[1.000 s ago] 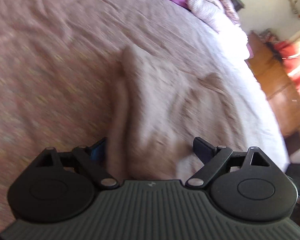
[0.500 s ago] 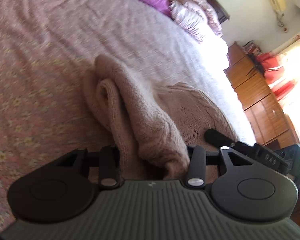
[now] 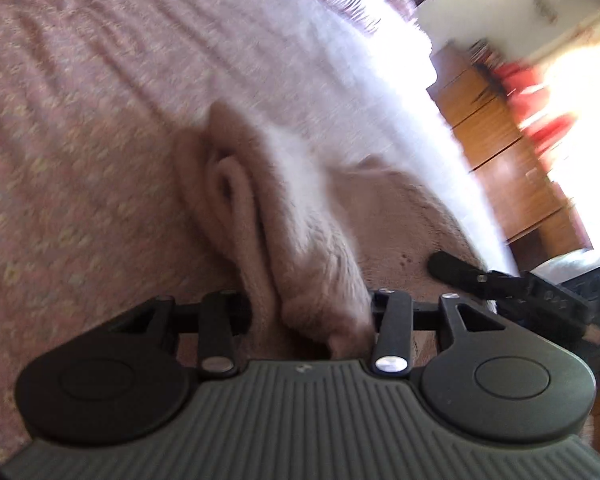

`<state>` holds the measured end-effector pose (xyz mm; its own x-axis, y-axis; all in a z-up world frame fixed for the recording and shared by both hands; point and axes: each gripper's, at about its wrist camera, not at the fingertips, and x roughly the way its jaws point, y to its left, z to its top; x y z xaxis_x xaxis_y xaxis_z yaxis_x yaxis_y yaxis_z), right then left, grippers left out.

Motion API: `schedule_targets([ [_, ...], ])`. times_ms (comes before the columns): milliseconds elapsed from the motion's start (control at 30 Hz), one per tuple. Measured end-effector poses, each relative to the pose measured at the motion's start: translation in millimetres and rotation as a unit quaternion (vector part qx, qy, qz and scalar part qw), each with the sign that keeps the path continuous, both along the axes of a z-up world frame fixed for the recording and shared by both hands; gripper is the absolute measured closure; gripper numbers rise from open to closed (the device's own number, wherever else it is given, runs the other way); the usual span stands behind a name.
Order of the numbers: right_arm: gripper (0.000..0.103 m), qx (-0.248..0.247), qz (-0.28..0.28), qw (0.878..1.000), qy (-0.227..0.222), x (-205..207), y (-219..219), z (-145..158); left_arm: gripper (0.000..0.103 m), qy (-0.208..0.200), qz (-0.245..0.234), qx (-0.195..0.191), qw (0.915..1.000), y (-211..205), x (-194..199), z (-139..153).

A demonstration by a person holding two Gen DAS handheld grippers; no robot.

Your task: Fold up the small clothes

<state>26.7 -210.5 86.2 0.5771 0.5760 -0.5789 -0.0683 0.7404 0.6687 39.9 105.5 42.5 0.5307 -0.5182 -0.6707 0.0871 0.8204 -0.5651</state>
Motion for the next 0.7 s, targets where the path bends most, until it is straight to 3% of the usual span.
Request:
schedule_targets([
  [67,0.037,-0.011,-0.015,1.000,0.018,-7.0,-3.6,-20.9,0.043,0.005,0.001,0.046,0.9989,-1.5,-1.6,-13.9],
  [167,0.030,-0.002,-0.031,0.999,0.018,-13.6,-6.7,-44.4,0.038,-0.006,-0.001,0.045,0.9990,5.2,-7.6,-21.3],
  [300,0.021,-0.006,-0.040,0.999,0.001,-24.5,-3.2,-38.6,0.029,-0.016,0.008,0.082,0.9965,4.7,-17.1,-11.8],
  [400,0.002,-0.042,-0.030,0.998,-0.033,-39.6,7.0,-27.6,0.028,-0.038,0.013,0.117,0.9923,0.3,-34.2,-0.6],
  [533,0.000,-0.073,-0.022,0.995,-0.067,-59.8,14.1,-10.9,0.024,-0.063,0.018,0.168,0.9835,-4.3,-54.8,9.4],
  [700,0.000,-0.096,-0.009,0.994,-0.059,-79.7,21.1,-3.5,0.022,-0.092,0.025,0.231,0.9682,-12.4,-79.1,17.8],
])
